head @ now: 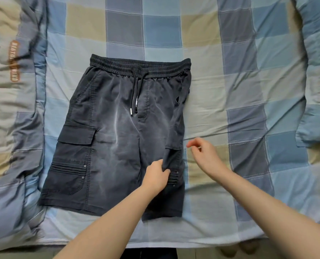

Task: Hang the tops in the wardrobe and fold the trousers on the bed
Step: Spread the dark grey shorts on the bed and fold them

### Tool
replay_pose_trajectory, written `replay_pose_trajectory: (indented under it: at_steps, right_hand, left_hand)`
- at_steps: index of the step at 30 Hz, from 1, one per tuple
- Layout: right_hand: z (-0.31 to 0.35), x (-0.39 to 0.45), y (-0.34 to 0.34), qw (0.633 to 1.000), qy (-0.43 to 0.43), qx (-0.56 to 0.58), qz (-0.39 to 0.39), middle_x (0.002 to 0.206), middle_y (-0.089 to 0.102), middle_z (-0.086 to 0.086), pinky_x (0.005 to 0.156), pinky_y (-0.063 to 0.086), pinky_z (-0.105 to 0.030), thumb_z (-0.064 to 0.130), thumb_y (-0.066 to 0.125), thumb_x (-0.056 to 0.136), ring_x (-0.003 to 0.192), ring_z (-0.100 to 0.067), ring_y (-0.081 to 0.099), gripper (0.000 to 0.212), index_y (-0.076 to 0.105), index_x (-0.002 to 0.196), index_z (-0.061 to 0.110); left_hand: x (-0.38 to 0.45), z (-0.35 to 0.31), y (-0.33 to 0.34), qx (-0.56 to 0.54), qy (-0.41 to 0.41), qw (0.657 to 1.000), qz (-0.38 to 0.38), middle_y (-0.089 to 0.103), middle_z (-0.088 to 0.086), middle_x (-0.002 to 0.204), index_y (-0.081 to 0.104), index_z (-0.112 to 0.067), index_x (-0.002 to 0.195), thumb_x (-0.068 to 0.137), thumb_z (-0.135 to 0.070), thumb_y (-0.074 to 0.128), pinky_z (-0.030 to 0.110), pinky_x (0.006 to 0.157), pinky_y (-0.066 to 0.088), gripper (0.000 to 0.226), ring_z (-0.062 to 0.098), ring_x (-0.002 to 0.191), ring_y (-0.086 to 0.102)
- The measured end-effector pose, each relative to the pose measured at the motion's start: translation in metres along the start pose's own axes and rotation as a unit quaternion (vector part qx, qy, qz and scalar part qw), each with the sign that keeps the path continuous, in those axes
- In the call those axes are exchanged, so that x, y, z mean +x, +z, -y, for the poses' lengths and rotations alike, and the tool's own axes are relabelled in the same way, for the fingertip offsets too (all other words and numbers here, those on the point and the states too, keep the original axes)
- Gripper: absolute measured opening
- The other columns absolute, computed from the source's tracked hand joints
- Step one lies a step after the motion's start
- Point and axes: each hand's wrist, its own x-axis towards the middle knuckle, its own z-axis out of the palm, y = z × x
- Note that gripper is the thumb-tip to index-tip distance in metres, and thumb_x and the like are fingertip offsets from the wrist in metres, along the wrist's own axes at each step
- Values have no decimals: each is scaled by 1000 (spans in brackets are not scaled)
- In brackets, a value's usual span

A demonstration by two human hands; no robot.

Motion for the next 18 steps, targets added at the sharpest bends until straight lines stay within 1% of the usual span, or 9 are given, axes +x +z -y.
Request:
replay_pose_trajectory:
  at_steps: [2, 5, 7, 8, 10, 11, 14, 16, 18]
  right_hand:
    - [23, 42, -8, 1000, -10, -15, -23, 110, 56, -8, 85, 42, -30, 17, 46, 94, 91, -17, 54, 24, 59, 114, 21]
    - [50, 107, -15, 999, -32, -37, -13, 127, 42, -11, 94, 32, -24, 31, 44, 95, 117, -21, 43, 39, 46, 134, 30]
    - [64, 144, -12, 1000, -6, -3, -12, 132, 43, -8, 100, 38, -30, 40, 47, 91, 120, -22, 43, 46, 43, 136, 34]
    - [69, 160, -4, 1000, 17, 24, -11, 135, 43, -6, 93, 46, -34, 42, 48, 89, 115, -21, 47, 48, 43, 136, 34]
    - [74, 177, 2, 996, 70, 48, -6, 136, 40, -3, 72, 53, -32, 37, 52, 89, 97, -18, 54, 46, 43, 134, 31]
    - [76, 183, 4, 996, 84, 41, -8, 135, 41, -3, 72, 54, -33, 31, 54, 88, 95, -19, 55, 46, 43, 133, 29]
    - [95, 193, 16, 994, 100, 18, -44, 130, 47, -5, 86, 55, -43, 18, 51, 85, 104, -26, 55, 52, 39, 136, 23]
    - [114, 192, 15, 991, 98, -11, -87, 130, 48, -6, 90, 51, -38, 10, 47, 88, 109, -28, 53, 51, 40, 137, 18]
    - [142, 192, 27, 984, 76, -61, -147, 131, 51, -8, 91, 45, -32, 7, 45, 90, 115, -27, 52, 43, 47, 132, 14]
  left_hand:
    - [-3, 5, 1, 5, 17, 1000, 6, 63, -4, 93, 63, -13, 107, 96, -13, 53, 22, 72, 40, 15, 15, 85, 56]
    - [-3, 12, 2, -4, 35, 999, 23, 66, -4, 97, 62, -13, 108, 97, -15, 52, 21, 72, 42, 15, 15, 88, 59]
    - [-2, 17, -2, -22, 49, 997, 56, 68, -3, 99, 62, -16, 101, 97, -15, 52, 22, 73, 45, 10, 16, 91, 62]
    - [-1, 23, -7, -34, 54, 996, 69, 68, -3, 97, 60, -19, 95, 96, -15, 53, 23, 74, 46, 8, 17, 91, 63]
    - [0, 32, -15, -57, 72, 991, 95, 70, 0, 94, 60, -18, 87, 93, -15, 55, 27, 78, 48, 8, 17, 90, 63]
    - [-1, 36, -21, -73, 77, 988, 110, 71, 2, 93, 61, -15, 87, 92, -15, 56, 29, 82, 50, 7, 14, 87, 63]
    - [-6, 59, -51, -139, 75, 977, 146, 72, 3, 92, 64, -14, 87, 90, -16, 58, 34, 88, 51, 7, 9, 82, 61]
    - [-11, 69, -71, -184, 67, 969, 151, 74, 5, 94, 67, -12, 88, 91, -17, 60, 36, 88, 52, 8, 10, 84, 63]
    - [-15, 91, -103, -213, 51, 966, 134, 75, 1, 94, 70, -14, 90, 92, -15, 62, 31, 86, 54, 8, 8, 86, 67]
